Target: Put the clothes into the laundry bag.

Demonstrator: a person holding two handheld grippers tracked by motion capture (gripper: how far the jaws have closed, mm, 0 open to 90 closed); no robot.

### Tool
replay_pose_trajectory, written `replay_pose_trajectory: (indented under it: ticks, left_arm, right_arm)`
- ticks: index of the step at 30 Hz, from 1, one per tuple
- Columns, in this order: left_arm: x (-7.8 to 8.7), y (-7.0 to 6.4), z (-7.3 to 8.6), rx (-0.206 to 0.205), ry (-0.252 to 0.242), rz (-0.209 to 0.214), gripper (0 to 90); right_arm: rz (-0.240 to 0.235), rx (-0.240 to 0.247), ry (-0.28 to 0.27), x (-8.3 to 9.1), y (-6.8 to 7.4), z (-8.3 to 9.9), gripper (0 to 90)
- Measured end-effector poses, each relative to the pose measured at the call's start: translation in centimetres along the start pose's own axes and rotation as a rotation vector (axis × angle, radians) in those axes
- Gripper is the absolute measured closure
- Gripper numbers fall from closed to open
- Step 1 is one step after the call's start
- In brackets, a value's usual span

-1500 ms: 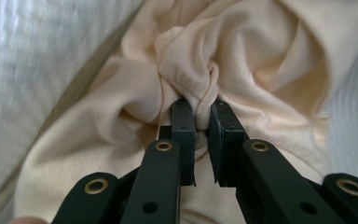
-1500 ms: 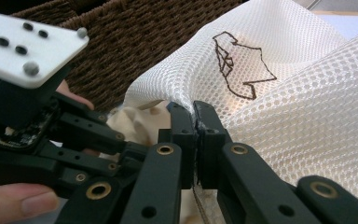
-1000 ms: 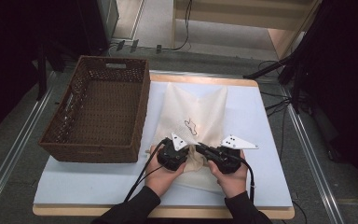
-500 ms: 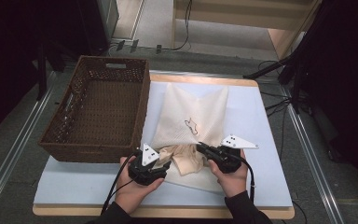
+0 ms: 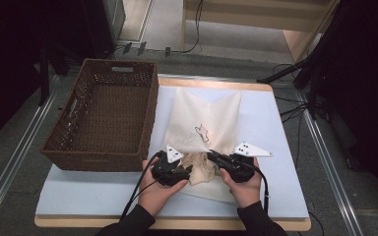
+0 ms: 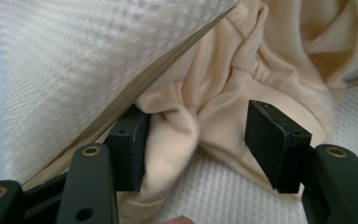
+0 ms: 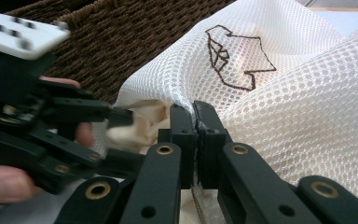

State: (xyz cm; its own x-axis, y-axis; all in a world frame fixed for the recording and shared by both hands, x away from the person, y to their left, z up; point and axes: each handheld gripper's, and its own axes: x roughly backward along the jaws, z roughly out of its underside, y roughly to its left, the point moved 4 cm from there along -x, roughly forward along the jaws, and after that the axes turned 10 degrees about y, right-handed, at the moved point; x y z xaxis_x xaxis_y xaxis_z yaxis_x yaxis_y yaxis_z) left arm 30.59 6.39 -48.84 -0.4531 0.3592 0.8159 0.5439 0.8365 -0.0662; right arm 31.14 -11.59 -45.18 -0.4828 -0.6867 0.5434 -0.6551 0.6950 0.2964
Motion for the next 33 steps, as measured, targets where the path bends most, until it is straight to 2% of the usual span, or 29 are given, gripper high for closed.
replay_pose_trajectory:
  ticks: [3,5,7,9,13,14,16,17,19,21,23,24,29,33]
  left_arm:
    - [-0.9,-0.9,-0.7,-0.010,0.005,-0.007,44.5]
    - [-1.4,-1.2,-1.0,-0.008,0.005,-0.011,50.1]
    - [-1.6,-1.2,-1.3,-0.015,0.001,-0.023,61.1]
    - [-1.7,-1.1,-1.6,-0.012,-0.010,-0.015,74.1]
    - [-1.9,-1.3,-2.1,0.012,-0.027,-0.006,79.3]
    - [-2.1,-1.3,-2.3,0.028,-0.037,-0.002,79.7]
    - [-2.3,-0.9,-2.8,0.050,-0.046,-0.028,80.6]
    - [-2.5,-0.7,-3.1,0.071,-0.057,-0.056,81.0]
    - [-3.0,-0.1,-3.4,0.093,-0.086,-0.138,81.3]
    - [-3.3,0.1,-3.6,0.119,-0.094,-0.127,81.0]
    - [-3.0,0.0,-3.4,0.101,-0.095,-0.115,79.6]
    - [-2.8,0.1,-3.2,0.096,-0.099,-0.082,78.1]
    - [-0.9,0.4,-1.9,0.085,-0.103,0.020,61.2]
    - [0.3,-0.7,-1.3,0.051,-0.112,0.095,44.5]
  right_arm:
    - [0.001,0.006,0.003,-0.1,0.0,0.0,88.2]
    - [0.004,0.003,0.005,-0.2,0.0,0.1,88.2]
    - [0.005,0.003,0.007,-0.3,0.0,0.1,88.2]
    - [0.008,0.003,0.007,-0.3,0.0,0.1,88.2]
    - [0.008,0.001,0.005,-0.3,0.0,0.1,88.3]
    - [0.008,0.002,0.006,-0.3,0.1,0.1,88.4]
    - [0.005,0.000,0.007,-0.4,0.1,0.1,88.4]
    - [0.002,0.000,0.009,-0.4,0.2,0.1,88.3]
    - [-0.003,0.006,0.014,-0.4,0.2,0.1,88.4]
    - [-0.002,0.007,0.014,-0.4,0.2,0.2,88.3]
    - [0.002,0.006,0.011,-0.3,0.0,0.2,88.3]
    - [0.004,0.001,0.012,-0.3,-0.1,0.2,88.3]
    - [0.011,-0.014,0.010,-0.2,-0.5,0.2,88.3]
    - [0.016,-0.009,0.007,-0.2,-0.5,0.1,88.3]
